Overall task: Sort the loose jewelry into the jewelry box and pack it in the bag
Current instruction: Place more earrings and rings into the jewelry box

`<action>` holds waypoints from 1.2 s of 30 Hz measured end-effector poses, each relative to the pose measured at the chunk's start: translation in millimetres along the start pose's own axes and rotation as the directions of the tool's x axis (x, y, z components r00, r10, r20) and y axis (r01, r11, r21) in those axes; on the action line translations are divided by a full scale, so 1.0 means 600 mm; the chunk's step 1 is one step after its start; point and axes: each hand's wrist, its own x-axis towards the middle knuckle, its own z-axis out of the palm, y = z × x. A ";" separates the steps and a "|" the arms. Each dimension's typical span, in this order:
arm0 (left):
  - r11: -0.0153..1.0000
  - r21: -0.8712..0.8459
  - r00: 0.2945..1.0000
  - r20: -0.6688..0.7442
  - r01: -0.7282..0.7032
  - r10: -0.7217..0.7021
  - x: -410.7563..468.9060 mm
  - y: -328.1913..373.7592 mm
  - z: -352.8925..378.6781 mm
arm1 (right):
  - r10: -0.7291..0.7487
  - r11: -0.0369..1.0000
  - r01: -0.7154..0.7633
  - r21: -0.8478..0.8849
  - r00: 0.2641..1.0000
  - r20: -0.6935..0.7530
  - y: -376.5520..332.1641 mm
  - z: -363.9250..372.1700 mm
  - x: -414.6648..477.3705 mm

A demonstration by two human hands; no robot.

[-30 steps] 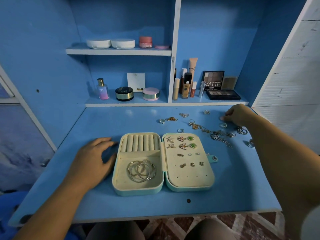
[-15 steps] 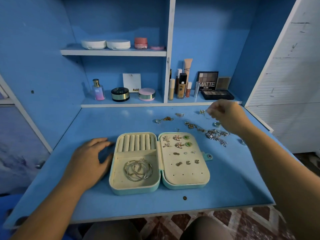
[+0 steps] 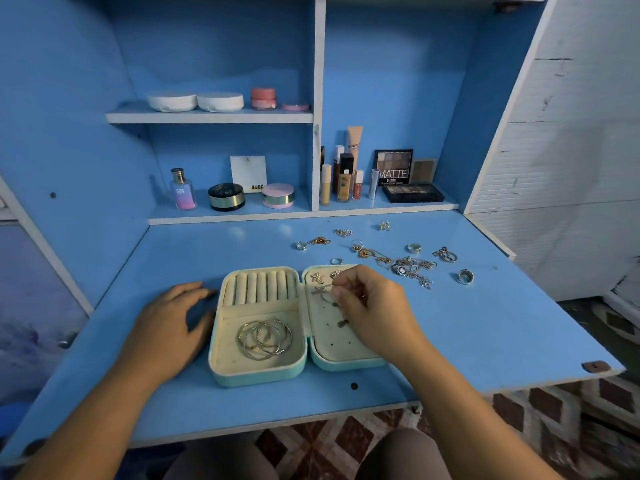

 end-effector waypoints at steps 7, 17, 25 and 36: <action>0.974 -0.212 0.984 -0.172 -0.081 0.044 -0.005 0.060 -0.018 | 0.065 0.980 -0.067 0.188 0.998 0.015 0.000 -0.007 0.000; 0.834 -0.441 0.937 -0.051 -0.330 0.344 -0.008 0.213 0.007 | 0.066 0.911 -0.080 0.405 0.997 0.048 -0.010 -0.012 -0.011; 0.866 -0.423 0.952 0.022 -0.267 0.305 -0.004 0.219 0.042 | 0.053 0.980 -0.066 -0.189 0.996 -0.075 0.025 -0.102 0.034; 0.864 -0.456 0.969 0.011 -0.215 0.246 -0.006 0.221 0.055 | 0.395 0.586 -0.307 -0.750 0.916 -0.067 0.153 -0.263 0.161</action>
